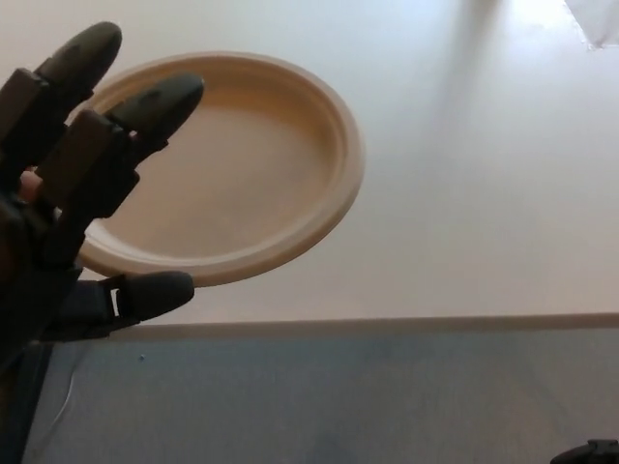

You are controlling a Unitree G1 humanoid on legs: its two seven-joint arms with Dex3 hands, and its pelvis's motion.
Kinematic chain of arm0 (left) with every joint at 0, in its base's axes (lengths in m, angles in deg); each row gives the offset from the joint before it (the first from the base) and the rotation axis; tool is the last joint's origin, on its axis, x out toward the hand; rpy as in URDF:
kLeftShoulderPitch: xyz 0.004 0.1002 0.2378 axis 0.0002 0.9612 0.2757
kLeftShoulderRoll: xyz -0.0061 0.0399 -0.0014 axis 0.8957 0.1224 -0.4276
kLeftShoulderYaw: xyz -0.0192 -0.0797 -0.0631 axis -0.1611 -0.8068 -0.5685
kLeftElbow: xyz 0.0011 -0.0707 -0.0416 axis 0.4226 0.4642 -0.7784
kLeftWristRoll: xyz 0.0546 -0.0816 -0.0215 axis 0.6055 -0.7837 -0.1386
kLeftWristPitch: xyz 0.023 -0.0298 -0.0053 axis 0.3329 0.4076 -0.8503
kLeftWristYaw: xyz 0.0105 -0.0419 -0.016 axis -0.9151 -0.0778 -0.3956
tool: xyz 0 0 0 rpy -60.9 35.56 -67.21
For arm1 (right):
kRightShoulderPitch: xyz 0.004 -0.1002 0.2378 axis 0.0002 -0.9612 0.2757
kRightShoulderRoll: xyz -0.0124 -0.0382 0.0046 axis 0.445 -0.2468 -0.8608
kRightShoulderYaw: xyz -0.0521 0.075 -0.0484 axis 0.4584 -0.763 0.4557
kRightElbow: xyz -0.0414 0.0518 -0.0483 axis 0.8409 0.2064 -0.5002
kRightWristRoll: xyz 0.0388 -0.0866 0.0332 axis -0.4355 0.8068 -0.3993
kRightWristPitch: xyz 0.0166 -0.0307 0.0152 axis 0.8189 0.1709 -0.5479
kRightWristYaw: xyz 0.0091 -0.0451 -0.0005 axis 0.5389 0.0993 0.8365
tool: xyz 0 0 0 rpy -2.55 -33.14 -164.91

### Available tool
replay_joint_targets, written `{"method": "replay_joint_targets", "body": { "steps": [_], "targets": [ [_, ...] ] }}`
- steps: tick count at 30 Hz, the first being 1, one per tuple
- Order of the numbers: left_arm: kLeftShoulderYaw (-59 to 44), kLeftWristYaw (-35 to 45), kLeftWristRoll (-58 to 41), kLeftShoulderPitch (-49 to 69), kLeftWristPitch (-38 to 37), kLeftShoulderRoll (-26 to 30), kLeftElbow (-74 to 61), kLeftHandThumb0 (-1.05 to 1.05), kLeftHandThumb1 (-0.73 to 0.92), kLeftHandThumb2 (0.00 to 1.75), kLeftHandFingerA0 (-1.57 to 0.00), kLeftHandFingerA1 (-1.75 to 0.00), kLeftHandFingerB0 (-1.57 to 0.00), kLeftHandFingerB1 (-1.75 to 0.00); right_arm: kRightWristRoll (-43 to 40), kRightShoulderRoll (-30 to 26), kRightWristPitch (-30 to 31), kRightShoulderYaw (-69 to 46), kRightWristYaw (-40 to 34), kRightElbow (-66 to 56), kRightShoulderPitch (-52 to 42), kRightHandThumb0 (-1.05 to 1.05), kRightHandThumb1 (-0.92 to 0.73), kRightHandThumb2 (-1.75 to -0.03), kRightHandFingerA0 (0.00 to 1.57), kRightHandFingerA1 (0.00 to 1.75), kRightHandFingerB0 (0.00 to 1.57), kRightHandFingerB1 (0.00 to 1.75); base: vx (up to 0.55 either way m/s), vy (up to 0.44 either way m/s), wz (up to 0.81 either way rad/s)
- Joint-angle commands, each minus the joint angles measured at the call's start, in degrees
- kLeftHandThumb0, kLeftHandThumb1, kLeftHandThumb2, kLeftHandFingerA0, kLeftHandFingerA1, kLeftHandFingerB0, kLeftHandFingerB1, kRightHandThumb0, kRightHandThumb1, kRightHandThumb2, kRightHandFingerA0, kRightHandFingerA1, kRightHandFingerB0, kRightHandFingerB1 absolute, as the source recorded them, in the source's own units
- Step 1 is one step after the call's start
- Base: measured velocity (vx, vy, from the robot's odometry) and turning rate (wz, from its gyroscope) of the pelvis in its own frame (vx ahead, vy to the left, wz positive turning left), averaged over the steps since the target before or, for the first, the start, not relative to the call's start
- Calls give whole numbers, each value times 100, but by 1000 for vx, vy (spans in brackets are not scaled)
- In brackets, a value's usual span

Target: A person passes a plate to the robot and the robot grabs it with its left hand and places it at the centre of the table infront of it

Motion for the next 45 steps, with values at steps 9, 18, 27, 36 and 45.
{"method": "replay_joint_targets", "body": {
  "steps": [9,18,27,36,45],
  "targets": [
    [691,494,2019,140,1014,737,460,-73,46,55,-9,-27,-6,-29,-2,-126,-62,-46,42,56,-84,-65,-72,-62,66,72,48,54,0,0,0],
    [899,550,1871,189,1217,889,271,-69,41,76,-8,-30,-5,-33,-34,-123,-64,-84,47,56,-79,-63,-72,-61,66,73,50,54,0,0,0],
    [924,582,1659,511,1253,881,-371,-70,46,56,-9,-26,-4,-28,55,-145,-92,-34,31,81,-88,-62,-73,-62,67,70,48,52,0,0,0],
    [1031,278,2353,52,1608,916,265,-74,45,77,-11,-40,-6,-31,29,-108,-60,-51,23,61,-157,-64,-73,-62,65,70,47,53,0,0,0],
    [1372,-462,2422,-491,1697,895,1610,-17,61,60,-94,-147,-61,-41,28,-101,-54,-28,33,46,-205,-63,-74,-62,64,67,46,51,0,0,0]
  ]
}}
